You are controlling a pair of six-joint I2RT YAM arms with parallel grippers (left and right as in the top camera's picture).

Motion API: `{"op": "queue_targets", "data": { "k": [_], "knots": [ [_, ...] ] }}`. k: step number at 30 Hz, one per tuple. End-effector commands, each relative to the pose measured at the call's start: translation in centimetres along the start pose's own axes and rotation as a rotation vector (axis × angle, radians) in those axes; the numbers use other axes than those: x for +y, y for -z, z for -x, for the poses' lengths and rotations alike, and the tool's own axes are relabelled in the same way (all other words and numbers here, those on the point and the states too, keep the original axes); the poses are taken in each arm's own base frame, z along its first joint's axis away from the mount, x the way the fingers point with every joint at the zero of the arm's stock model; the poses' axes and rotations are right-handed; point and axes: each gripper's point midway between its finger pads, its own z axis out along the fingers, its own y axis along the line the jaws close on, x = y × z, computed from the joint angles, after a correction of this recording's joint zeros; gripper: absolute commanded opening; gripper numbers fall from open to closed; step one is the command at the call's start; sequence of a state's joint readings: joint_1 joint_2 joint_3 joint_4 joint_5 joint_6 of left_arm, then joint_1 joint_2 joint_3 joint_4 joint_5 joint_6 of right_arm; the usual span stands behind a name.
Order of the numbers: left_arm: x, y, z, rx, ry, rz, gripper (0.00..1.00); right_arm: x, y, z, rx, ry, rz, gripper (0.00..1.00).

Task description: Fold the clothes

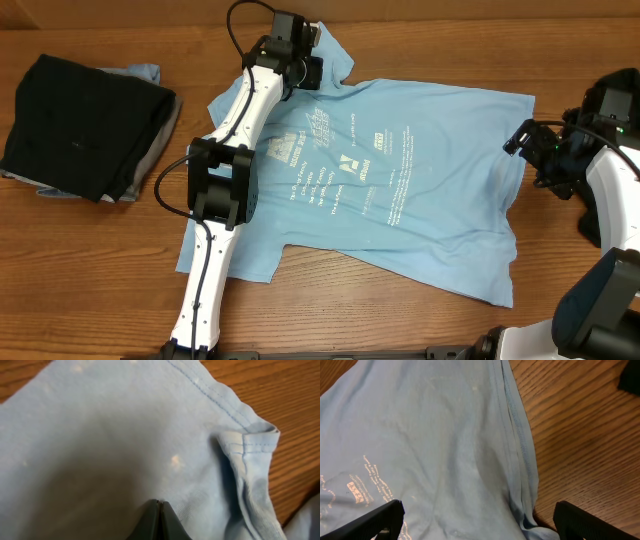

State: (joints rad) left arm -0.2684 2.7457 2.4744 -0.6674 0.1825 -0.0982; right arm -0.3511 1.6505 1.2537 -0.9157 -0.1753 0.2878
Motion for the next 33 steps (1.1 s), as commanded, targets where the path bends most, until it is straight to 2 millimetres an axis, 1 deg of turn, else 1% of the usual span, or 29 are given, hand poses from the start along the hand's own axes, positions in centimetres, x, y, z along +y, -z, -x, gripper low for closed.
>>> {"op": "queue_targets", "data": {
  "k": [1,5,9,11,14,16,17,18,20,21,22,23,24,25,26,27,29,31,33],
  "knots": [
    [1.9,-2.2,-1.9,0.031,-0.010,0.045,0.04,0.3,0.7,0.6,-0.028,0.002,0.004,1.00],
    [3.0,-3.0,-2.4,0.032,-0.009,0.055,0.04,0.3,0.7,0.6,-0.028,0.002,0.004,1.00],
    [6.2,-3.5,-2.9,0.029,0.009,0.148,0.04,0.3,0.7,0.6,-0.028,0.002,0.004,1.00],
    [7.3,-3.5,-2.9,0.028,0.020,0.165,0.04,0.3,0.7,0.6,-0.028,0.002,0.004,1.00],
    [9.8,-3.1,-2.9,0.019,0.073,0.193,0.04,0.3,0.7,0.6,-0.028,0.002,0.004,1.00],
    [11.6,-2.7,-2.4,-0.008,0.120,0.199,0.05,0.3,0.7,0.6,-0.028,0.002,0.004,1.00],
    [11.9,-2.5,-2.0,-0.019,0.133,0.182,0.08,0.3,0.7,0.6,-0.028,0.002,0.004,1.00],
    [12.0,-2.0,-1.2,-0.040,0.157,0.140,0.17,0.3,0.7,0.6,-0.028,0.002,0.004,1.00],
    [11.3,-0.9,0.9,-0.094,0.199,0.027,0.41,0.3,0.7,0.6,-0.028,0.002,0.004,1.00],
    [10.8,0.0,2.3,-0.127,0.212,-0.029,0.53,0.3,0.7,0.6,-0.028,0.002,0.004,1.00],
    [10.5,1.1,3.8,-0.163,0.224,-0.071,0.75,0.3,0.7,0.6,-0.028,0.002,0.004,1.00],
    [10.1,2.7,5.9,-0.213,0.233,-0.114,0.94,0.3,0.7,0.6,-0.028,0.002,0.004,1.00],
    [9.8,4.3,7.6,-0.255,0.233,-0.139,1.00,0.3,0.7,0.6,-0.028,0.002,0.004,1.00],
    [9.3,6.4,9.7,-0.305,0.221,-0.164,1.00,0.3,0.7,0.6,-0.028,0.002,0.004,1.00],
    [9.2,7.6,10.7,-0.332,0.215,-0.166,1.00,0.3,0.7,0.6,-0.028,0.002,0.004,1.00],
    [8.7,9.8,12.3,-0.371,0.201,-0.166,1.00,0.3,0.7,0.6,-0.028,0.002,0.004,1.00],
    [7.9,14.0,14.3,-0.423,0.183,-0.149,1.00,0.3,0.7,0.6,-0.028,0.002,0.004,1.00],
    [7.5,16.7,15.0,-0.439,0.184,-0.127,1.00,0.3,0.7,0.6,-0.028,0.002,0.004,1.00],
    [7.7,19.0,14.8,-0.418,0.212,-0.065,1.00,0.3,0.7,0.6,-0.028,0.002,0.004,1.00]
  ]
}}
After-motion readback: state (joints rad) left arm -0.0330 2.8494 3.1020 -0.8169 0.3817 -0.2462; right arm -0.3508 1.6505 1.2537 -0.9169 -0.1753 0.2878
